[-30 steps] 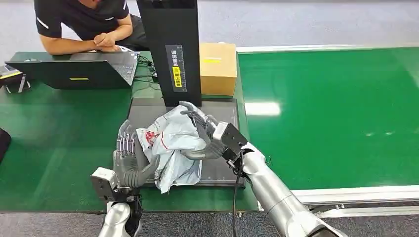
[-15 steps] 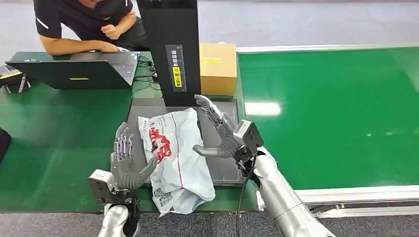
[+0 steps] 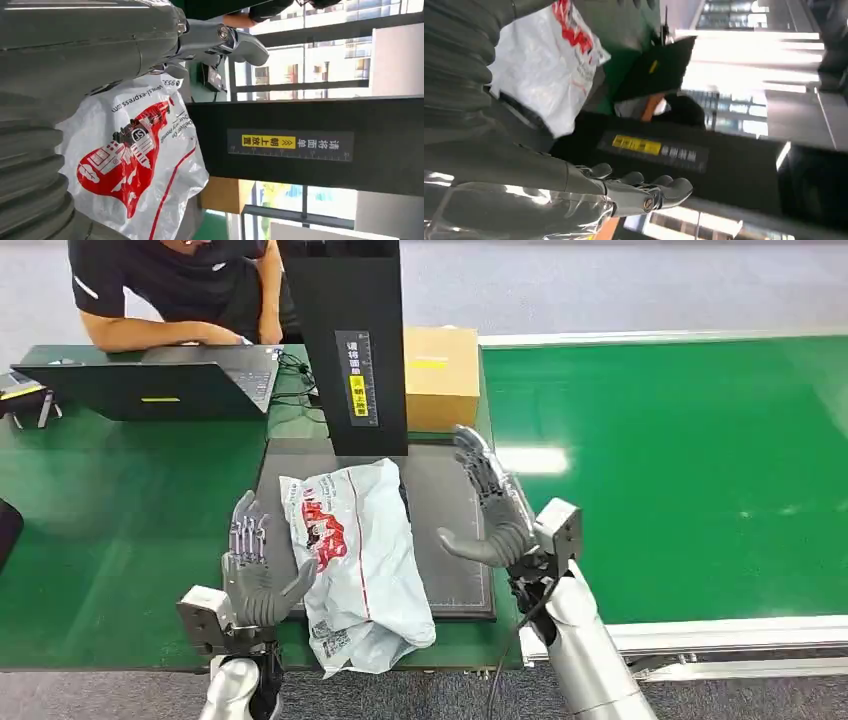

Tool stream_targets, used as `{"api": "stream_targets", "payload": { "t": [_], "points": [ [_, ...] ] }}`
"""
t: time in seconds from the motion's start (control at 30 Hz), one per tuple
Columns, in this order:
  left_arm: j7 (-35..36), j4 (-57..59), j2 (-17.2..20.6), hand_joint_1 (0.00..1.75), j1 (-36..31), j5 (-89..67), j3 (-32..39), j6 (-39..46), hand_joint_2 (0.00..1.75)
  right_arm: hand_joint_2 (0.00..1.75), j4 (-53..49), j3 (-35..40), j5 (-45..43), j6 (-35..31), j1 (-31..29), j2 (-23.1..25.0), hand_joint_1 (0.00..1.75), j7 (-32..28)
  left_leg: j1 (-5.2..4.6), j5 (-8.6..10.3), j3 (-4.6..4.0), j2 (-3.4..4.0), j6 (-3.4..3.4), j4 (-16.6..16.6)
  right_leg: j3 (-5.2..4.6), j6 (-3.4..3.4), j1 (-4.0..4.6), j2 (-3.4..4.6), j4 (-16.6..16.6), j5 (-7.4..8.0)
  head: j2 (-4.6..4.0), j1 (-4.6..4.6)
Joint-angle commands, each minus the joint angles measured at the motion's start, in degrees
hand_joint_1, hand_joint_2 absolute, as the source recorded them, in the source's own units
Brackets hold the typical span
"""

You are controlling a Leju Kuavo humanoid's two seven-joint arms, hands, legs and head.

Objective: Moved the parcel from conveyor to table for the left to box.

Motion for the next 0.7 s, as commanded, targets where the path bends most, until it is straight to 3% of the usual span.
{"api": "stream_targets", "payload": {
  "t": [0.03, 0.33, 0.7],
  "points": [
    [0.52, -1.17, -0.89, 0.00, 0.56, -0.32, 2.11, -0.07, 1.75, 1.75, -12.52, -17.23, 1.48, -2.43, 13.61, -0.17, 0.00, 0.14, 0.07, 0.02, 0.15, -0.53, -0.03, -0.14, 0.35, -0.05, 0.07, -0.45, -0.18, -0.12, 0.00, 0.00],
    [0.20, -2.62, -1.05, 0.00, 2.02, -0.61, 2.83, -1.19, 1.75, 1.75, -17.10, -21.91, 7.01, -1.13, 18.58, 2.78, 0.00, 2.44, 0.03, -0.11, 0.01, -0.15, -0.05, -0.04, 0.06, -0.06, 0.03, -0.09, -0.03, -0.10, 0.00, -0.02],
    [0.95, -3.75, -0.81, 0.00, 1.48, -5.00, -0.73, -3.27, 1.75, 1.75, -12.41, -24.28, 8.26, 0.20, 18.91, 3.66, 0.00, 5.28, 0.06, -0.11, 0.16, -0.11, -0.06, -0.10, 0.21, -0.08, 0.06, -0.02, -0.13, -0.08, 0.00, 0.00]
  ]
}}
